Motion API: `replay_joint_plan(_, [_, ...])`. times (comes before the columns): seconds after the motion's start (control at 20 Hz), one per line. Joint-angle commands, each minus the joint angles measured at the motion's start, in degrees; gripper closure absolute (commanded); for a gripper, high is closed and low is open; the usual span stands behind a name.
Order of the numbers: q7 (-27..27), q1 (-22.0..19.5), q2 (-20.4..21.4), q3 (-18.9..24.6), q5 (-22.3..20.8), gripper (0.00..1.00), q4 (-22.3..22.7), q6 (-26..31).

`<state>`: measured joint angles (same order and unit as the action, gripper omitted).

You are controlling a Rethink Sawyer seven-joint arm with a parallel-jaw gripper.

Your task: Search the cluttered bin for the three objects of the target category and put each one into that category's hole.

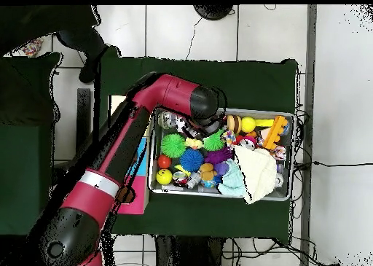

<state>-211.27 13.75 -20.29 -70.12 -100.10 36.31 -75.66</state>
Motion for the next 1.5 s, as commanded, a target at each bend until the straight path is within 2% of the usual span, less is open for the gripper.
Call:
replay_joint_plan(0.05, [-3.72,-2.52,-1.58,3.31,-0.37,0.0,-5.21,-4.72])
replay_joint_plan(0.4, [-1.26,-2.81,-3.42,3.87,-1.89,0.0,-4.36,-4.85])
replay_joint_plan(0.7, [-1.0,-2.83,-6.45,3.2,-4.91,0.0,-4.83,-6.35])
replay_joint_plan(1.0, [-1.44,-2.65,-7.68,3.22,-6.52,0.0,-4.75,-6.45])
replay_joint_plan(1.5, [-3.27,-2.32,-8.28,3.77,-6.27,0.0,-4.31,-6.01])
